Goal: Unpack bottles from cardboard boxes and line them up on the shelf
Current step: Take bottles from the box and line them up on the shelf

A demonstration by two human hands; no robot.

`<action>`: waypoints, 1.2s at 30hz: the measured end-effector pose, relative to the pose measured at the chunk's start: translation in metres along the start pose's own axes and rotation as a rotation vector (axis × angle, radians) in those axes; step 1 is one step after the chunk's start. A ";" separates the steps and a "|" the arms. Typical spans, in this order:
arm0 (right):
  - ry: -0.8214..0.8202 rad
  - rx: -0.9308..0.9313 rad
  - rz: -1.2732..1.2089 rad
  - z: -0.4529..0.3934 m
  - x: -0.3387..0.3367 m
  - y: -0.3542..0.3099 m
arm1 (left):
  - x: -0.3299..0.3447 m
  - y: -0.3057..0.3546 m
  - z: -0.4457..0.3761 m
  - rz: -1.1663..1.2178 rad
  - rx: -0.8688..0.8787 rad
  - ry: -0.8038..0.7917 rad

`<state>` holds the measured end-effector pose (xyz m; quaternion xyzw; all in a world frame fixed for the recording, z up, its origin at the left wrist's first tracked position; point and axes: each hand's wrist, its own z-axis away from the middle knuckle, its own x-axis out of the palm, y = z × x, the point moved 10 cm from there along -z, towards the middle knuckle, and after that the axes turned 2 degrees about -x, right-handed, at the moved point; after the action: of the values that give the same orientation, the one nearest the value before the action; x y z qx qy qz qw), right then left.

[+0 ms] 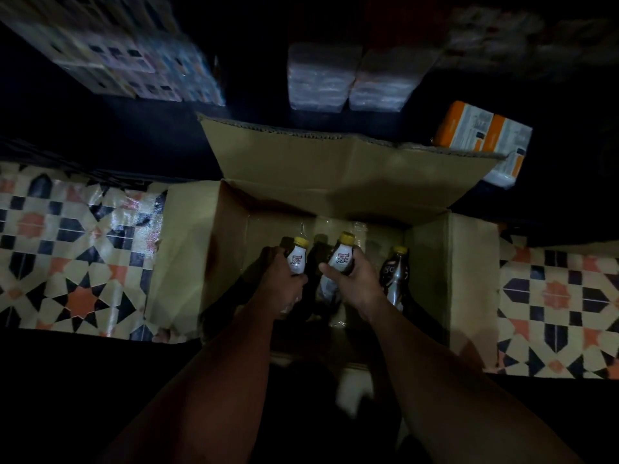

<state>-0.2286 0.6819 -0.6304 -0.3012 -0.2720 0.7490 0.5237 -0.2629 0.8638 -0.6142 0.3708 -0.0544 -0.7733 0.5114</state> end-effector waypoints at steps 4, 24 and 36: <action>0.038 -0.066 0.052 0.006 0.002 -0.014 | 0.000 0.004 0.001 0.136 -0.024 -0.053; 0.048 -0.399 -0.025 0.312 -0.063 -0.378 | -0.252 0.241 0.333 0.374 0.323 0.131; -0.032 -0.800 0.005 0.528 -0.102 -0.656 | -0.454 0.406 0.568 0.516 0.701 0.250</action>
<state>-0.1824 0.7357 0.2145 -0.4703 -0.5498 0.5898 0.3588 -0.2240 0.8822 0.2170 0.5865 -0.3413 -0.5047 0.5336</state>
